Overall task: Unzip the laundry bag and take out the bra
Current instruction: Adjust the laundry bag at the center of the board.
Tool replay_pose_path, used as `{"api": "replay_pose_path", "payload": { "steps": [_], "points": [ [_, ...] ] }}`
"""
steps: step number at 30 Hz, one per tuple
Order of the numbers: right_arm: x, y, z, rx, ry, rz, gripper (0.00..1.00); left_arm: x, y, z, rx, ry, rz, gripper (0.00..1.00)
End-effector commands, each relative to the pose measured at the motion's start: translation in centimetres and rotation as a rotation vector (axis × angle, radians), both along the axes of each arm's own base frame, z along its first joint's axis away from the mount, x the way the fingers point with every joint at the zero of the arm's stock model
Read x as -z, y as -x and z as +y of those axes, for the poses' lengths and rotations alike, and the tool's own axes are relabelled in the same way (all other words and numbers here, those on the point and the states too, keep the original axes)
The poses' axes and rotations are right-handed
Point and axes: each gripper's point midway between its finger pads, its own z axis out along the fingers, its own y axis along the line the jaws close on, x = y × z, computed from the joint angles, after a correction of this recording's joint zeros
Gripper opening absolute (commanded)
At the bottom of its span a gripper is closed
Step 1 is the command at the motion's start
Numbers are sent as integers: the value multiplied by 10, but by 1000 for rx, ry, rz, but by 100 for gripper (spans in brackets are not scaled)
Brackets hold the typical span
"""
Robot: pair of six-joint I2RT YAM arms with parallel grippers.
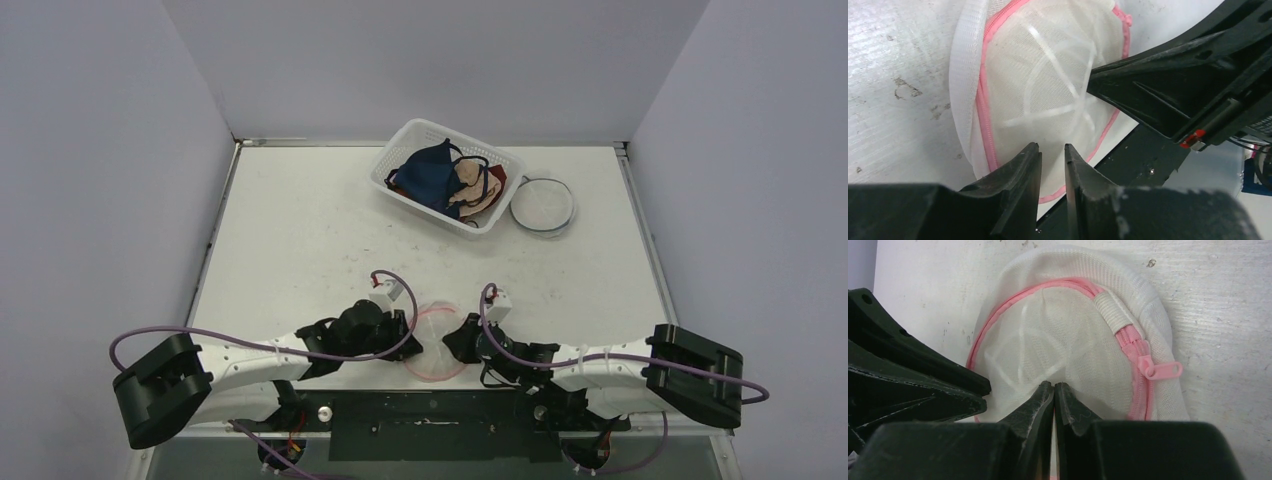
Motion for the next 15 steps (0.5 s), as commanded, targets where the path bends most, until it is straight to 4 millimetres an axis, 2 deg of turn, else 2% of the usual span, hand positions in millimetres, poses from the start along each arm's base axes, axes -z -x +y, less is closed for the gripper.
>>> {"api": "replay_pose_path", "payload": {
  "steps": [1, 5, 6, 10, 11, 13, 15],
  "points": [
    [2, 0, 2, -11, 62, -25, 5, -18, -17, -13, -1, 28, -95, 21],
    [-7, 2, 8, -33, 76, -54, 10, -6, -29, -6, -47, -42, -110, 17],
    [-11, 3, 9, -38, 78, -64, 15, -5, -30, -6, -50, -47, -112, 16],
    [-35, 2, 8, -37, 73, -108, 45, -8, -33, -6, -61, -39, -124, 16],
    [-41, 1, 5, -27, 72, -119, 53, -9, -34, -6, -61, -37, -127, 16],
    [-52, -3, -5, 4, 73, -142, 62, -9, -34, -5, -63, -40, -130, 16],
    [-55, -6, -23, 49, 98, -151, 70, -9, -35, -5, -65, -43, -131, 16]
  ]
}}
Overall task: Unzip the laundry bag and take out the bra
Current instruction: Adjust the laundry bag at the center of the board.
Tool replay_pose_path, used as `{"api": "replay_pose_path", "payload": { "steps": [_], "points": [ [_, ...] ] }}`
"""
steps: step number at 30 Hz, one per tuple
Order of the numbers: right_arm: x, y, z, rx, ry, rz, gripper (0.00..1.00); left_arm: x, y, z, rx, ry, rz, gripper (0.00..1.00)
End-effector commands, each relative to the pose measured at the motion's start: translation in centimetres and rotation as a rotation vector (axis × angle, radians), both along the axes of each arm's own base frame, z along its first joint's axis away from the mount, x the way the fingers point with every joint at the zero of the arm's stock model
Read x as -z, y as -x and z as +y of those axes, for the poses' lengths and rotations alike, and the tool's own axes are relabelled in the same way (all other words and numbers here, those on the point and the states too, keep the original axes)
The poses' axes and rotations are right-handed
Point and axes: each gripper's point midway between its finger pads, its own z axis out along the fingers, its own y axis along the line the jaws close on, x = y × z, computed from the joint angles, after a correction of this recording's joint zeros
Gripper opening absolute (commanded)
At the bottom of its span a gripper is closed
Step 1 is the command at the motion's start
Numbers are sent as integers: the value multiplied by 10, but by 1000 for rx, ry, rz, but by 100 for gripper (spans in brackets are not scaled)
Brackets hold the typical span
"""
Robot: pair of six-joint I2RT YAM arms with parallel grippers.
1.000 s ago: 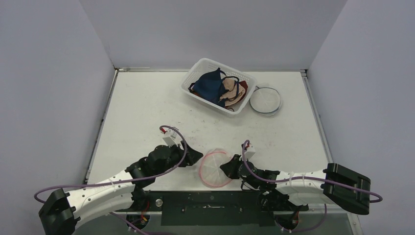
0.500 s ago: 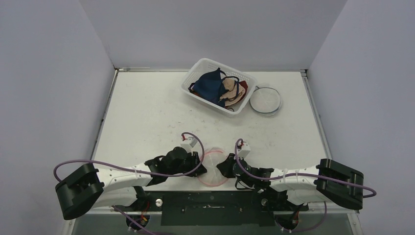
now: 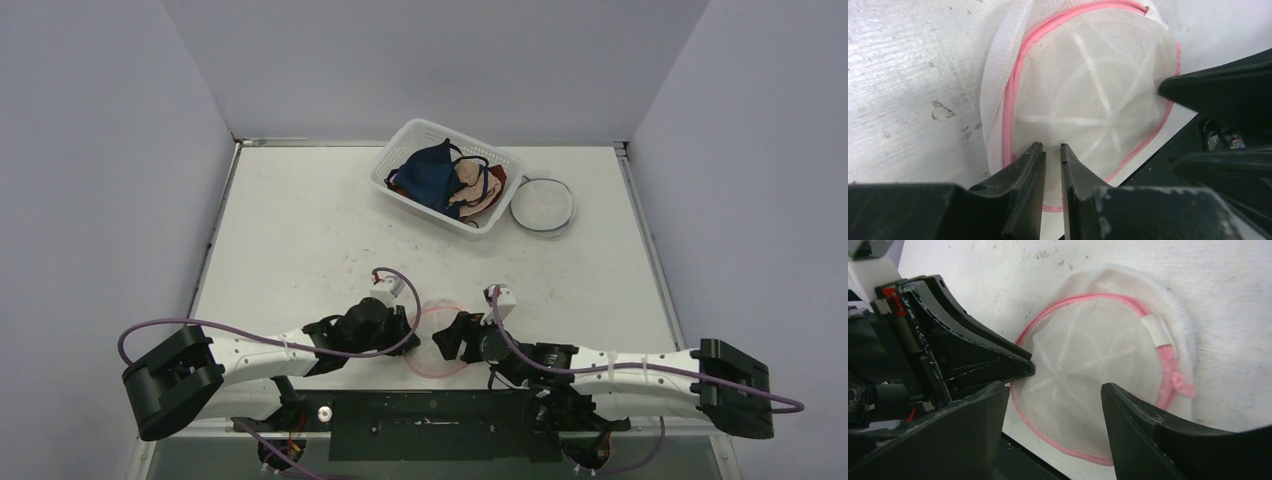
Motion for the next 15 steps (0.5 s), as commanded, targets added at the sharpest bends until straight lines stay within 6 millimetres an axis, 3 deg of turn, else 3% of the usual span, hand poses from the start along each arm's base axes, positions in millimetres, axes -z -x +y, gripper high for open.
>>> {"api": "replay_pose_path", "payload": {
  "steps": [1, 3, 8, 15],
  "points": [
    [-15, -15, -36, 123, 65, -59, 72, -22, -16, -9, -19, 45, -71, 16],
    [-15, -18, -50, 163, 44, -49, 77, -21, -17, -9, -20, 44, -69, 17],
    [13, -19, -67, 204, -32, 48, 81, -21, -18, -10, -20, 49, -68, 17],
    [37, -13, -53, 164, -80, 124, 80, -22, -20, -13, -24, 53, -68, 20]
  ]
}}
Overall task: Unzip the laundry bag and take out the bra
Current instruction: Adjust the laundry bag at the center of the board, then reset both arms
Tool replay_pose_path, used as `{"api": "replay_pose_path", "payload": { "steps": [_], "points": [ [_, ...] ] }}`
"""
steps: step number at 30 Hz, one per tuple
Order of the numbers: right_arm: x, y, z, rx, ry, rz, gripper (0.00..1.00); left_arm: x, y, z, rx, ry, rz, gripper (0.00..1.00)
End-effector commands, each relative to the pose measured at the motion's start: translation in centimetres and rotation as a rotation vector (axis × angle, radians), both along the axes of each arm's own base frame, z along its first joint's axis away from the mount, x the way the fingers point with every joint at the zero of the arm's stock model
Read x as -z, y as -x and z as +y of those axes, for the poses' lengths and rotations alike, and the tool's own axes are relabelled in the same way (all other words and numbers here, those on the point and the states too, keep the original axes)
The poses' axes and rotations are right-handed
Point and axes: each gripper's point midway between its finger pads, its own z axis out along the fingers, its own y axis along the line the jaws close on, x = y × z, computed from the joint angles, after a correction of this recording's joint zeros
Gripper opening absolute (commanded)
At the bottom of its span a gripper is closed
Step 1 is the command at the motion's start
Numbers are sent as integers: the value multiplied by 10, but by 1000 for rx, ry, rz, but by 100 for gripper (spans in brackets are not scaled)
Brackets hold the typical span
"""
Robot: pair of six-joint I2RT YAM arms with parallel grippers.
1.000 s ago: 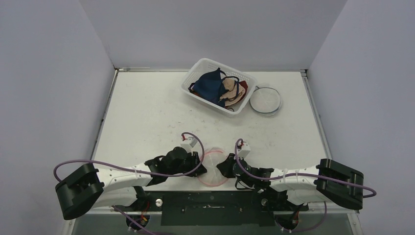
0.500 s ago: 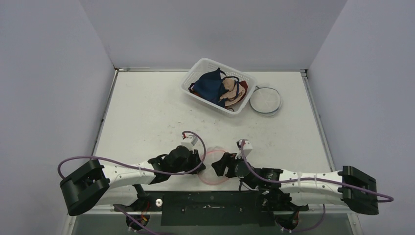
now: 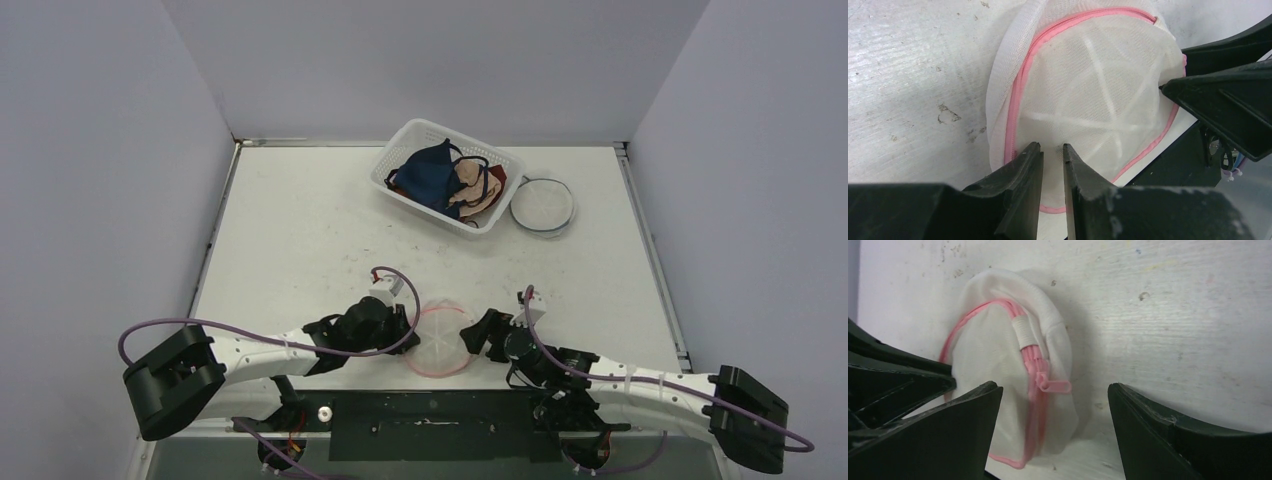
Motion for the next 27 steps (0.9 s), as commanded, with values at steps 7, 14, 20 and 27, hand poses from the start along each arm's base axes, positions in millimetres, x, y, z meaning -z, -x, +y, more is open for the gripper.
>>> {"api": "replay_pose_path", "payload": {
  "steps": [7, 14, 20, 27],
  "points": [
    [-6, -11, 28, 24, -143, -3, 50, -21, -26, -19, -33, 42, -69, 22],
    [4, -27, 1, 185, -101, -20, 28, -23, -55, -27, -89, 37, -77, 21],
    [5, -30, -3, 200, -86, -19, 34, -47, -71, -31, -119, 73, -108, 23],
    [-57, -31, -23, 184, 44, -114, 100, -112, -60, 9, -191, 105, -190, 94]
  ]
}}
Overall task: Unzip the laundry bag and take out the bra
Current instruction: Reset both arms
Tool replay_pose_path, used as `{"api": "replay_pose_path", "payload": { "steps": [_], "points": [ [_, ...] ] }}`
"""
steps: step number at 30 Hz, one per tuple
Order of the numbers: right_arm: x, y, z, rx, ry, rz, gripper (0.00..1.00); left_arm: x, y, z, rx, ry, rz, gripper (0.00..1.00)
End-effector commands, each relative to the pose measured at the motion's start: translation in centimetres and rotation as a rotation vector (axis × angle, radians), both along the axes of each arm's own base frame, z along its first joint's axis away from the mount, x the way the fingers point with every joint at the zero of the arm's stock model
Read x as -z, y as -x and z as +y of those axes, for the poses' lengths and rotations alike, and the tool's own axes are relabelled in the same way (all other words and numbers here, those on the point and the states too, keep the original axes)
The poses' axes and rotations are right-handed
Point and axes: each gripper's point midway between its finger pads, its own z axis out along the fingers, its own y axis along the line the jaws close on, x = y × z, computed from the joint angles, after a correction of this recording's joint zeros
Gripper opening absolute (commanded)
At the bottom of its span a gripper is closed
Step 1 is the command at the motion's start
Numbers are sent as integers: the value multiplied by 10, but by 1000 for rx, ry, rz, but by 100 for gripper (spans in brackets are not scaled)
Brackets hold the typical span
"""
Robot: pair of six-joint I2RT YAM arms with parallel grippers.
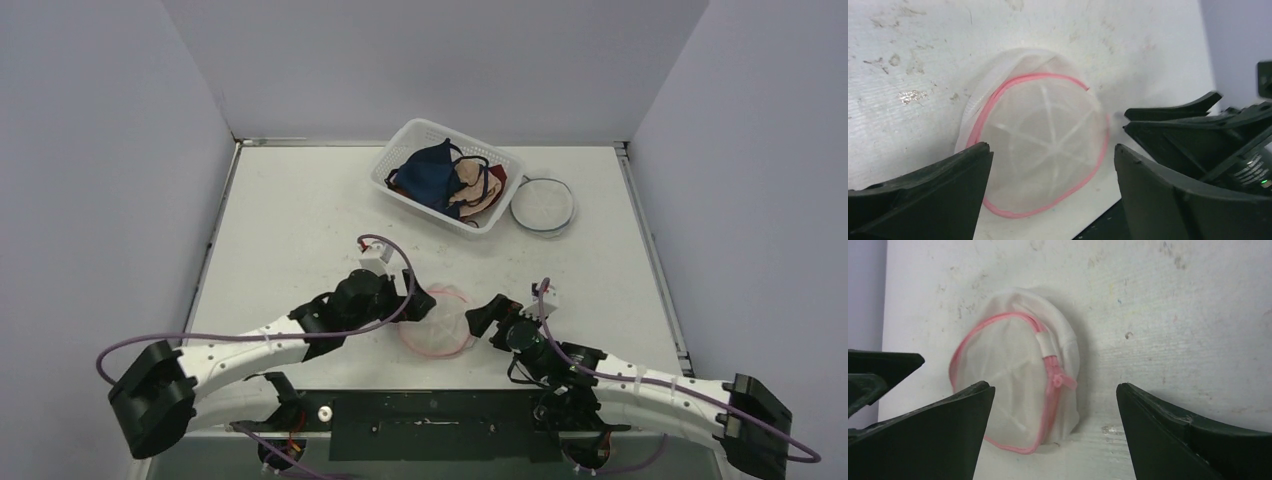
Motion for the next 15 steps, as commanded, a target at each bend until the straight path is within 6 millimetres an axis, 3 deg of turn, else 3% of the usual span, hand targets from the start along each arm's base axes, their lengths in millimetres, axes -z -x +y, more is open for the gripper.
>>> {"api": "replay_pose_path", "payload": {
  "steps": [1, 6, 10, 15],
  "points": [
    [-47, -6, -22, 16, 146, -82, 98, -54, -2, 27, -79, 42, -90, 97],
    [-95, -13, -30, -22, 256, -193, 94, -69, 4, 71, -194, -1, -117, 96],
    [-119, -25, -42, 69, 320, -238, 93, -66, 7, 116, -345, -54, -115, 96],
    [-154, -36, -35, 133, 258, -340, 90, -71, 12, 154, -481, -66, -129, 96]
  ]
}}
